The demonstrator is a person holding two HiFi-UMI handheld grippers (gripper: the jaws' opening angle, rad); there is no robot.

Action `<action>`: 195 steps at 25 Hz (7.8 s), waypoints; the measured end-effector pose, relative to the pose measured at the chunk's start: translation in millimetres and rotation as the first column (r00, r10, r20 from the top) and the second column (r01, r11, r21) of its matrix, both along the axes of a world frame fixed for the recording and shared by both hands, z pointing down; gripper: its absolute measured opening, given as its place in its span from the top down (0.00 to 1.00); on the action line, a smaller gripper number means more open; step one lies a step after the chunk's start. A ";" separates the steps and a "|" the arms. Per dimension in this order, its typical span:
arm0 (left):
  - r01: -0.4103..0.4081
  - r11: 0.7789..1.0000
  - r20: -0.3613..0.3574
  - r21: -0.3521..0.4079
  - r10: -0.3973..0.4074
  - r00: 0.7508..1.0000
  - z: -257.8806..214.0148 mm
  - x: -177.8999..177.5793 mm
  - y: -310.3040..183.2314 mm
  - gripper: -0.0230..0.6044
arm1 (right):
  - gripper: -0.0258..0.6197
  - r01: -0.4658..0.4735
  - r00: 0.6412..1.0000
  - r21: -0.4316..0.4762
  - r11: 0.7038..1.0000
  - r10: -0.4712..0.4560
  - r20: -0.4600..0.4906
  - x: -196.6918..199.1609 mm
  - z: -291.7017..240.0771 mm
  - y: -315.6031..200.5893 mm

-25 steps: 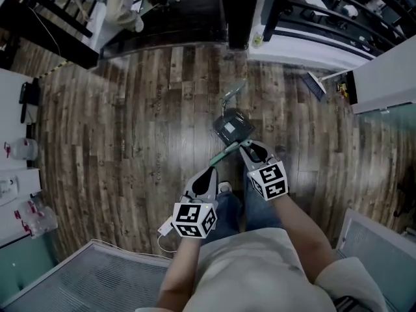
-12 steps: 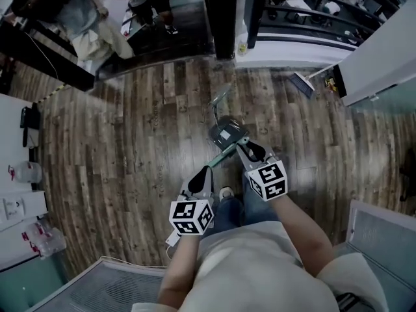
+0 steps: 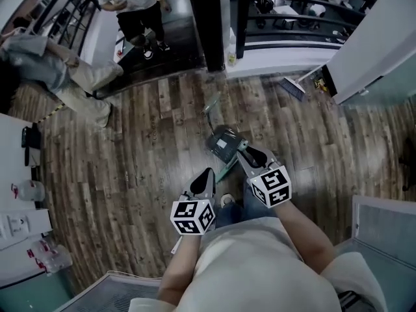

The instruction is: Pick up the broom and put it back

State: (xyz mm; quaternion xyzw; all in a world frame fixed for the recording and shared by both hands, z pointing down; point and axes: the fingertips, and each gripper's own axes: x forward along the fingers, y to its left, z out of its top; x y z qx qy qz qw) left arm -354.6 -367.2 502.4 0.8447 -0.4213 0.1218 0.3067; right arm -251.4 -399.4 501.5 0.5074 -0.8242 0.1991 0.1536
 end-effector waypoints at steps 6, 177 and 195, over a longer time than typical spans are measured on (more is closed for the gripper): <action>-0.033 0.999 -0.010 0.004 0.033 0.999 -11.7 7.0 4.2 0.96 | 0.82 0.005 1.000 0.028 1.000 -0.005 0.001 2.9 -22.9 11.6; -0.987 0.040 -0.038 0.153 0.999 0.035 -45.7 768.5 563.2 0.95 | 0.81 -0.979 -0.027 0.200 -0.038 0.998 0.058 681.1 -94.4 728.9; -0.974 -0.201 -0.046 0.108 0.977 -0.207 -39.2 897.1 658.1 0.95 | 0.81 -0.947 -0.306 0.101 -0.306 0.952 0.020 771.6 -61.3 829.6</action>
